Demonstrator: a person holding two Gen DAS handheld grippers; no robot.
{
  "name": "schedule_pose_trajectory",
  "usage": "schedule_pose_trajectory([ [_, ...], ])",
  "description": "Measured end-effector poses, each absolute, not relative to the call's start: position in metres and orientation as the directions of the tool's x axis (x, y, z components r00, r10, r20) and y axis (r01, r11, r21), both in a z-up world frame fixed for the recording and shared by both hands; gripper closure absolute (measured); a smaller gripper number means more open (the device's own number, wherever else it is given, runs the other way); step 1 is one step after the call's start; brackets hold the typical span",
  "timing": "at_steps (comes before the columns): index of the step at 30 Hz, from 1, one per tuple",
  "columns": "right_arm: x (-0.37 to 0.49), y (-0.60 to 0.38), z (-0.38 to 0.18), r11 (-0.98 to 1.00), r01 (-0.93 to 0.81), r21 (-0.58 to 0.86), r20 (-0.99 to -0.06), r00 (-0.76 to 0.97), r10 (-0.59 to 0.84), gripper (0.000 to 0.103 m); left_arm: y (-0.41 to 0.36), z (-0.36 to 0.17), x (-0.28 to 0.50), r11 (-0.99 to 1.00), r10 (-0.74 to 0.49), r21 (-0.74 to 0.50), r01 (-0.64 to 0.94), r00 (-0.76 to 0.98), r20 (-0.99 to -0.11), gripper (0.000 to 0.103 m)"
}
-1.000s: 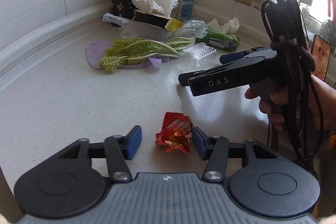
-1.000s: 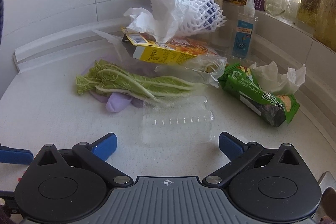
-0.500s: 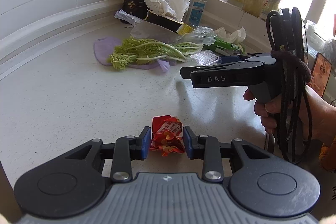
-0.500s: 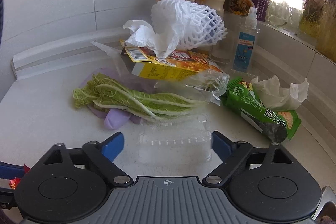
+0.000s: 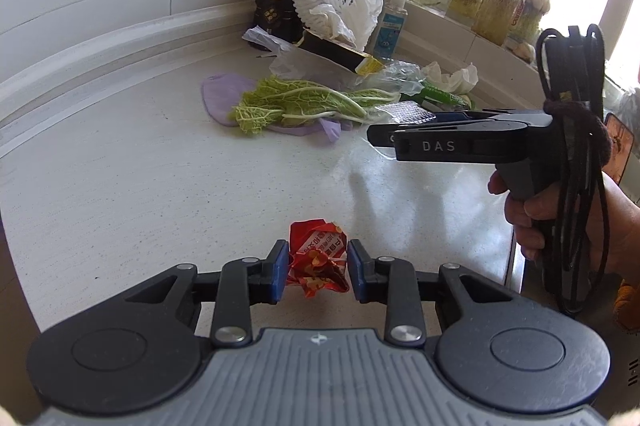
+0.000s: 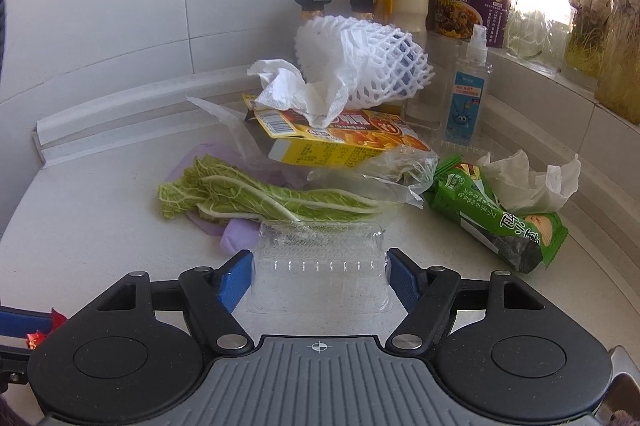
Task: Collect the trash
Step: 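Grasp the small red wrapper with the left tool while the right tool approaches the clear plastic tray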
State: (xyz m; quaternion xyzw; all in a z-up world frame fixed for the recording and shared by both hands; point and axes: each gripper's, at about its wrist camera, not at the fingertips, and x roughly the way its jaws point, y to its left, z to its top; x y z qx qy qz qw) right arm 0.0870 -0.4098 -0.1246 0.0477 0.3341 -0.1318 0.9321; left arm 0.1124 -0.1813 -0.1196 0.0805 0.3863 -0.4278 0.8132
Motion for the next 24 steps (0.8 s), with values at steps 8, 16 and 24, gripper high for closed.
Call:
schedule_pose_trajectory([
  [8, 0.076, -0.401, -0.117, 0.96, 0.278, 0.021, -0.634, 0.747, -0.202, 0.03, -0.172, -0.115, 0.11, 0.629, -0.636, -0.2, 0.751, 0.35, -0.688, 0.075],
  [16, 0.066, -0.383, -0.109, 0.964, 0.26, 0.052, -0.637, 0.752, -0.169, 0.03, -0.159, -0.11, 0.107, 0.641, -0.636, -0.201, 0.741, 0.366, -0.679, 0.075],
  [24, 0.055, -0.355, -0.101, 0.969, 0.23, 0.086, -0.635, 0.763, -0.124, 0.03, -0.138, -0.106, 0.104, 0.663, -0.633, -0.212, 0.718, 0.387, -0.67, 0.075],
])
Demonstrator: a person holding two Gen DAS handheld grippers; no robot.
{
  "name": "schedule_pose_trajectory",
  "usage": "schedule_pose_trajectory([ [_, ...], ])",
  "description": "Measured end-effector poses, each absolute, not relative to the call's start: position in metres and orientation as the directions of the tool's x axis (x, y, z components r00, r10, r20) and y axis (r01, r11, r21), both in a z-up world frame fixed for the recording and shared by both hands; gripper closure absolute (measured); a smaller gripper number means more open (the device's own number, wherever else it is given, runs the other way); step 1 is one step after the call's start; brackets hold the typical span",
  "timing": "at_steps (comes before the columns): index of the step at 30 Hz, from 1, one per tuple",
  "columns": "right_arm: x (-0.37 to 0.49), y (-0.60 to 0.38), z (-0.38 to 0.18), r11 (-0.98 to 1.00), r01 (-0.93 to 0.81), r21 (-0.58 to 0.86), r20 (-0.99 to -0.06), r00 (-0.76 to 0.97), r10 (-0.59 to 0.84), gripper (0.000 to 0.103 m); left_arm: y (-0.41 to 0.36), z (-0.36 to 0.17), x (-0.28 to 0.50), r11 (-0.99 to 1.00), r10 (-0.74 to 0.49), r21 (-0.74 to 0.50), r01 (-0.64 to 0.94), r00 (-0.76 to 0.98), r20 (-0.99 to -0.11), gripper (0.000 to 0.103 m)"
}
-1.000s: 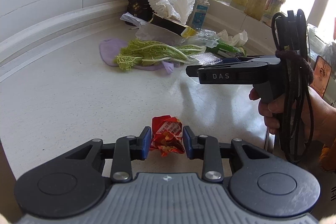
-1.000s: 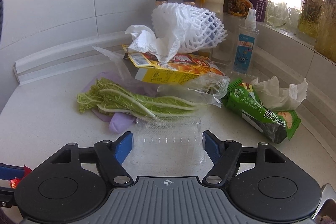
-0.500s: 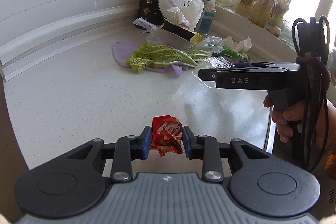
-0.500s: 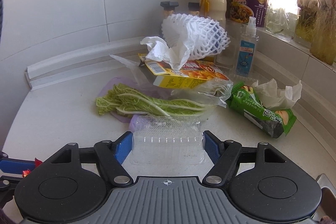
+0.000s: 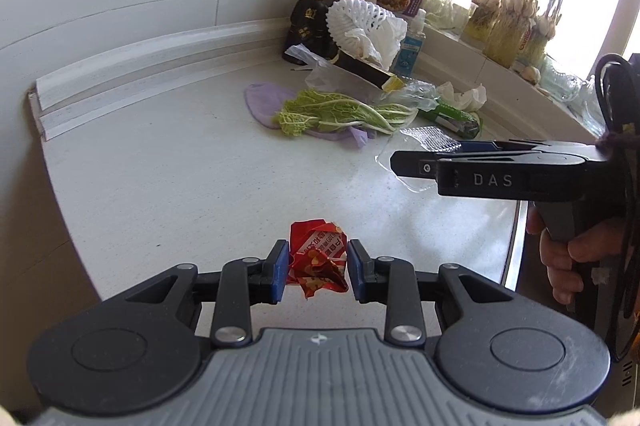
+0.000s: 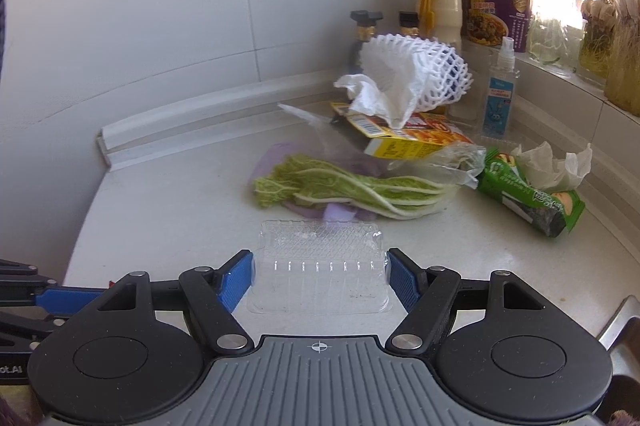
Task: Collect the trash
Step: 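Grasp the small red wrapper with the left tool while the right tool approaches the clear plastic tray, then carry the red wrapper and clear tray down over the white bin with both tools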
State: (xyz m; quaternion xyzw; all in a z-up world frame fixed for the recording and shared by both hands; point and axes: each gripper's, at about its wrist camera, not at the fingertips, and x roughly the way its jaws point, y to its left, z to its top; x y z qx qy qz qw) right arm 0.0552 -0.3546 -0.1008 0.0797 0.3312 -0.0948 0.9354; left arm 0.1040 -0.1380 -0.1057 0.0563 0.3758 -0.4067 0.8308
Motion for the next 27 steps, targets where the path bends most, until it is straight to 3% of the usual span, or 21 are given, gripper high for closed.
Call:
schedule_pose_trajectory([
  [27, 0.057, -0.202, -0.08, 0.99, 0.04, 0.138, -0.641, 0.765, 0.058, 0.03, -0.003, -0.104, 0.106, 0.784, -0.581, -0.277, 0.556, 0.5, -0.642, 0.075],
])
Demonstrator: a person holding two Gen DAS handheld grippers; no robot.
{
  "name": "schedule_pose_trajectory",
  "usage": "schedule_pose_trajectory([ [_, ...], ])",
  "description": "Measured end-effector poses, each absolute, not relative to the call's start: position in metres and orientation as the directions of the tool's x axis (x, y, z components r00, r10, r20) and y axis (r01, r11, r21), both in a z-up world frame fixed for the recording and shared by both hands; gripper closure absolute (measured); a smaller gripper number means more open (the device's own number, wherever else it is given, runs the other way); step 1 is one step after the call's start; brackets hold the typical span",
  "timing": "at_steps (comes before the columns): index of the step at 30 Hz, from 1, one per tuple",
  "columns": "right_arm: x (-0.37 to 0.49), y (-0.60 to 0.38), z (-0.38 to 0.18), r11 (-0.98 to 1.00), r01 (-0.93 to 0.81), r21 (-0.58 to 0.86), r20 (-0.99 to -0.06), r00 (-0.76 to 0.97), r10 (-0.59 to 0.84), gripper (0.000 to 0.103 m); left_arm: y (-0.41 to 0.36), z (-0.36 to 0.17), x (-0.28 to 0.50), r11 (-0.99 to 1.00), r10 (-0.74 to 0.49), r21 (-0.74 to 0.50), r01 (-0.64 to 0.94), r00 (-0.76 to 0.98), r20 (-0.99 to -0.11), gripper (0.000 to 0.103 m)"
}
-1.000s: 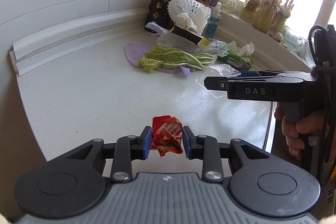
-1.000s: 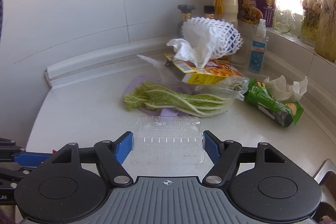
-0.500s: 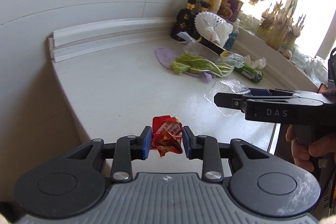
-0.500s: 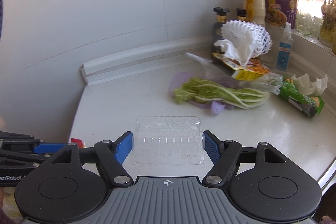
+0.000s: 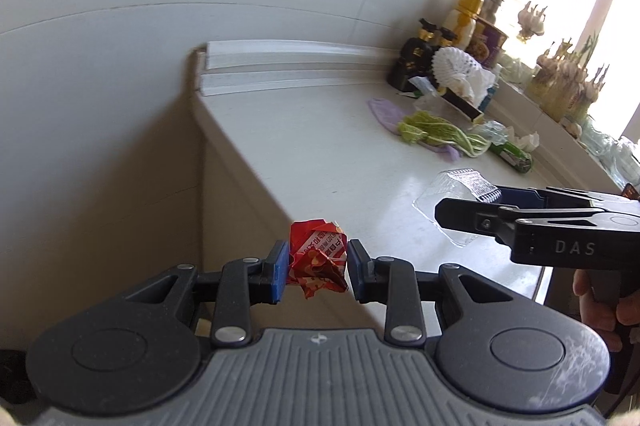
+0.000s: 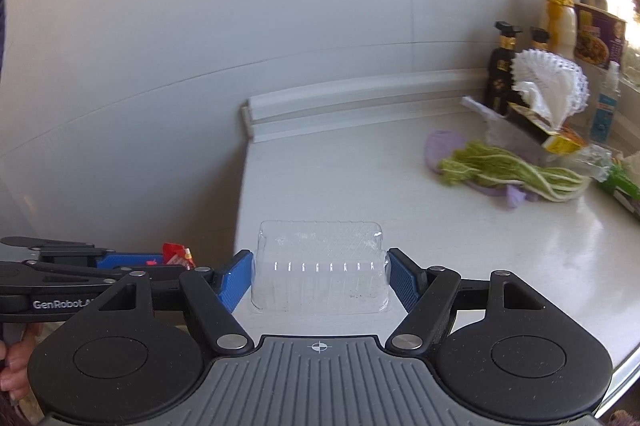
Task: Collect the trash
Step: 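Carry the red wrapper and clear tray down over the white bin with both tools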
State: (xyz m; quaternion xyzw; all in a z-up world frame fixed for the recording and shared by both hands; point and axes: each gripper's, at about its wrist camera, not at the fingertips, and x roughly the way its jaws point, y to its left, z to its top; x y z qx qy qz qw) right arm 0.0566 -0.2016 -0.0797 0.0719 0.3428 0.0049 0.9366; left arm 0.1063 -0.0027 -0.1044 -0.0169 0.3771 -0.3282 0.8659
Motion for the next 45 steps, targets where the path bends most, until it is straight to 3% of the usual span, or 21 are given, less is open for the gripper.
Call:
schedule_pose_trajectory([
  [14, 0.065, -0.104, -0.085, 0.981, -0.129, 0.145, -0.663, 0.723, 0.193, 0.03, 0.085, -0.132, 0.108, 0.864, -0.483, -0.286, 0.414, 0.524, -0.701, 0.075],
  [24, 0.067, -0.035, -0.118, 0.961, -0.243, 0.133, -0.715, 0.648, 0.263, 0.03, 0.136, -0.171, 0.112, 0.9, -0.422, -0.282, 0.334, 0.496, -0.759, 0.075],
  [34, 0.079, -0.002, -0.21, 0.957, -0.231, 0.178, -0.821, 0.502, 0.274, 0.03, 0.149, -0.246, 0.121, 0.907, -0.386, -0.264, 0.329, 0.396, -0.833, 0.075],
  [45, 0.12, 0.009, -0.321, 0.963, -0.258, 0.082, -0.919, 0.355, 0.173, 0.03, 0.128, -0.337, 0.15, 0.895, -0.337, -0.234, 0.381, 0.233, -0.912, 0.075],
])
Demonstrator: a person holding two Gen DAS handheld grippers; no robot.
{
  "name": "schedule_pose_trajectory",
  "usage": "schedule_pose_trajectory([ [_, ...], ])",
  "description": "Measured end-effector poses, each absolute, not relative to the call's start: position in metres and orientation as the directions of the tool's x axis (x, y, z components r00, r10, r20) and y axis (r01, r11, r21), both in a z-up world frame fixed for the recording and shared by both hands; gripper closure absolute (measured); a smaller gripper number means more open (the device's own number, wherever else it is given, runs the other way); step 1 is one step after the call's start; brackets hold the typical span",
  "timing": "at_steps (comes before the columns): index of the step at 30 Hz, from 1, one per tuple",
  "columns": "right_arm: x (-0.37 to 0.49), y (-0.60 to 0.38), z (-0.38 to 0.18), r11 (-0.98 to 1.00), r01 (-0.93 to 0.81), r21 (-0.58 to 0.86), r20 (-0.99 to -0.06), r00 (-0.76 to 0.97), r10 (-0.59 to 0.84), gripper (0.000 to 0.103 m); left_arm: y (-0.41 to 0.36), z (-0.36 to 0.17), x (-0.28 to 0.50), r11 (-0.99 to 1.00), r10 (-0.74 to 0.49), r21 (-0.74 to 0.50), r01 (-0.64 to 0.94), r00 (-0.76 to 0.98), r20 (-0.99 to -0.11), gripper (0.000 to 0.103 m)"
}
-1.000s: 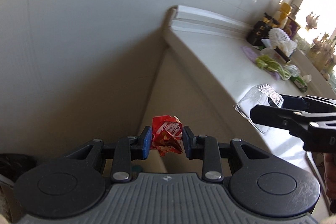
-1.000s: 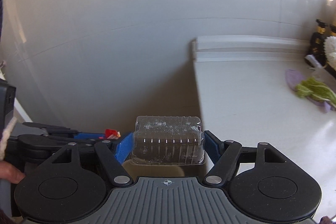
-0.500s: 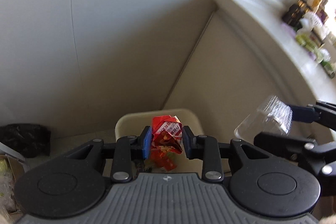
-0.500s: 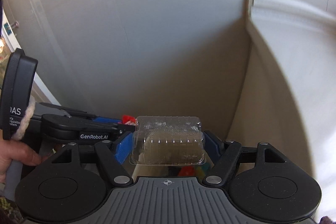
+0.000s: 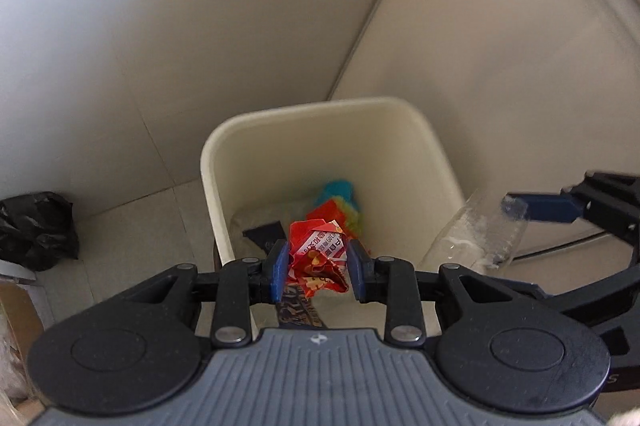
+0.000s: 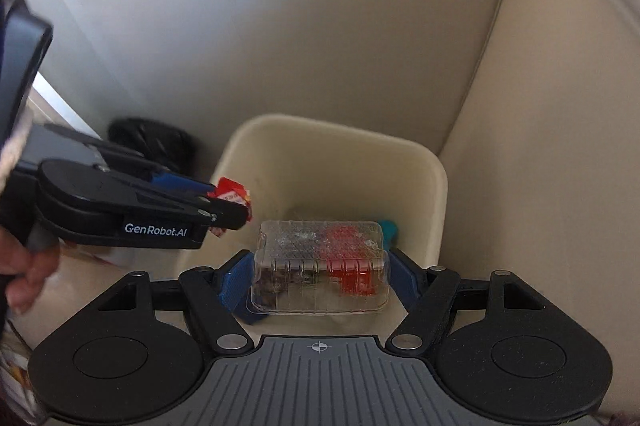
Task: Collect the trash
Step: 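Carry the red wrapper and clear tray down over the white bin with both tools, then open both tools to drop the red wrapper and clear tray into the bin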
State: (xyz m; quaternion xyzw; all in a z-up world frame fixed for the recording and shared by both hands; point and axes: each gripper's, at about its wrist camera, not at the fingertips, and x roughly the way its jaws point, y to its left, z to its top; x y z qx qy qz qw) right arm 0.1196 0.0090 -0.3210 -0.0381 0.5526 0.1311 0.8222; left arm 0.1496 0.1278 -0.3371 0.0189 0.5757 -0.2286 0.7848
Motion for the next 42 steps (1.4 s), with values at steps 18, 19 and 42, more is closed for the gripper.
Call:
schedule_pose_trajectory([
  [18, 0.108, 0.026, -0.372, 0.924, -0.381, -0.025, -0.955, 0.281, 0.09, 0.022, 0.098, -0.367, 0.186, 0.853, -0.238, -0.142, 0.502, 0.133, -0.962, 0.068],
  [19, 0.107, 0.026, -0.372, 0.922, -0.386, -0.023, -0.957, 0.275, 0.091, 0.018, 0.096, -0.367, 0.184, 0.85, -0.237, -0.14, 0.508, 0.131, -0.963, 0.06],
  [42, 0.099, 0.008, -0.303, 0.934, -0.355, 0.044, -0.935, 0.315, 0.163, 0.012, 0.111, -0.302, 0.17, 0.877, -0.251, -0.128, 0.462, 0.215, -0.944, 0.026],
])
